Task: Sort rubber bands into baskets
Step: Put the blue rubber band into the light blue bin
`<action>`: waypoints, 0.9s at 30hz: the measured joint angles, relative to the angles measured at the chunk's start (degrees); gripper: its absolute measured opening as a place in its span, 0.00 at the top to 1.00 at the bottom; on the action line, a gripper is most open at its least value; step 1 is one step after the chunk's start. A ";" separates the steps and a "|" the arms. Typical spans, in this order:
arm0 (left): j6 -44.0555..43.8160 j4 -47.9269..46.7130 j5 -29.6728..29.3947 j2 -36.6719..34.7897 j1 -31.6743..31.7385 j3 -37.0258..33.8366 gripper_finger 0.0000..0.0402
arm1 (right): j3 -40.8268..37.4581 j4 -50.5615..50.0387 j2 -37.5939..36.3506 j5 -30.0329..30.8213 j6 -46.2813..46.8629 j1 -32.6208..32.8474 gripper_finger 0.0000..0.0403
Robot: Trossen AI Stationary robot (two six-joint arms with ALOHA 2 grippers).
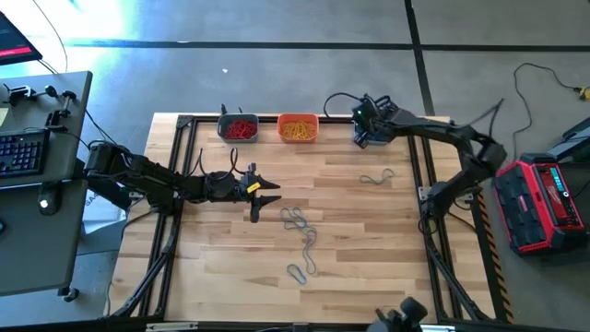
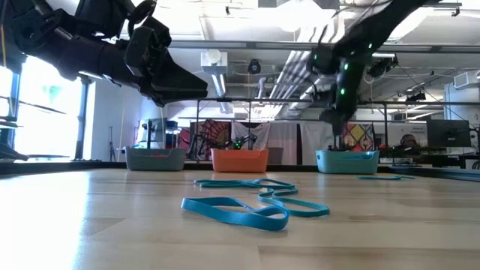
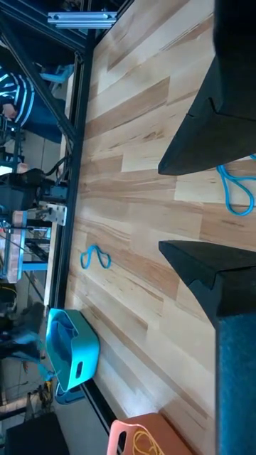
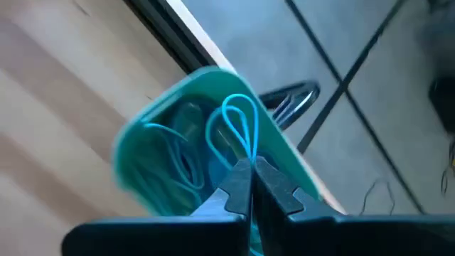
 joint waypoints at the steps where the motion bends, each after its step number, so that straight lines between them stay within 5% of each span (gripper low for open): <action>1: 0.02 0.00 0.00 0.00 -0.02 0.00 0.62 | 0.00 0.28 1.23 0.02 0.64 -0.72 1.00; 14: 0.00 -0.04 0.00 0.00 -0.01 0.00 0.62 | -0.03 3.81 10.27 -4.77 11.32 -3.35 0.97; 27: 0.00 -0.05 0.00 0.00 -0.02 0.00 0.62 | 9.67 -12.25 10.30 -10.00 11.46 -2.34 0.56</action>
